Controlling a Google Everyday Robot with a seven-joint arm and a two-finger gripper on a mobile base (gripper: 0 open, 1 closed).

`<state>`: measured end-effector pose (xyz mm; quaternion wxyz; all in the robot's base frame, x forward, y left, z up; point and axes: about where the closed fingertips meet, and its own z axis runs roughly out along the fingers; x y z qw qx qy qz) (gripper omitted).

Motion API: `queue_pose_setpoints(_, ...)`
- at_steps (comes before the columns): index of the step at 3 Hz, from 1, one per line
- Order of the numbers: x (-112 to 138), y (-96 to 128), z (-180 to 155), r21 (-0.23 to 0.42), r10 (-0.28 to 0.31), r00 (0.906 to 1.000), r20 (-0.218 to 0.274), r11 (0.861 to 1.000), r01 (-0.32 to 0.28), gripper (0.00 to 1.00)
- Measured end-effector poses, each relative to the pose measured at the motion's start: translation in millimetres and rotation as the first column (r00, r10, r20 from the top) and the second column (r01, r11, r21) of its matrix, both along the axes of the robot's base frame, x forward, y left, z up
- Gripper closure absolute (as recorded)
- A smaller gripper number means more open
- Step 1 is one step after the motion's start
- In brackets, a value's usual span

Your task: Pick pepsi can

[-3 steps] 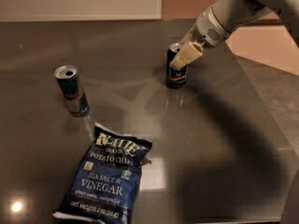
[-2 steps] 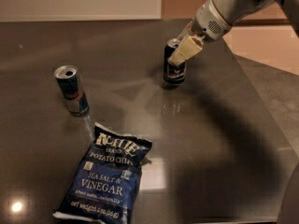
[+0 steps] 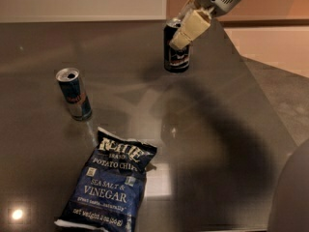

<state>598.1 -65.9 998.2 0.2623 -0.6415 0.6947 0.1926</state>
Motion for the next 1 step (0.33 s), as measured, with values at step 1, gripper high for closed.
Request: queue_pose_setpoints(1,0.0,0.0,0.0,0.0,0.0,1.0,0.0,1.0,0.0,1.0)
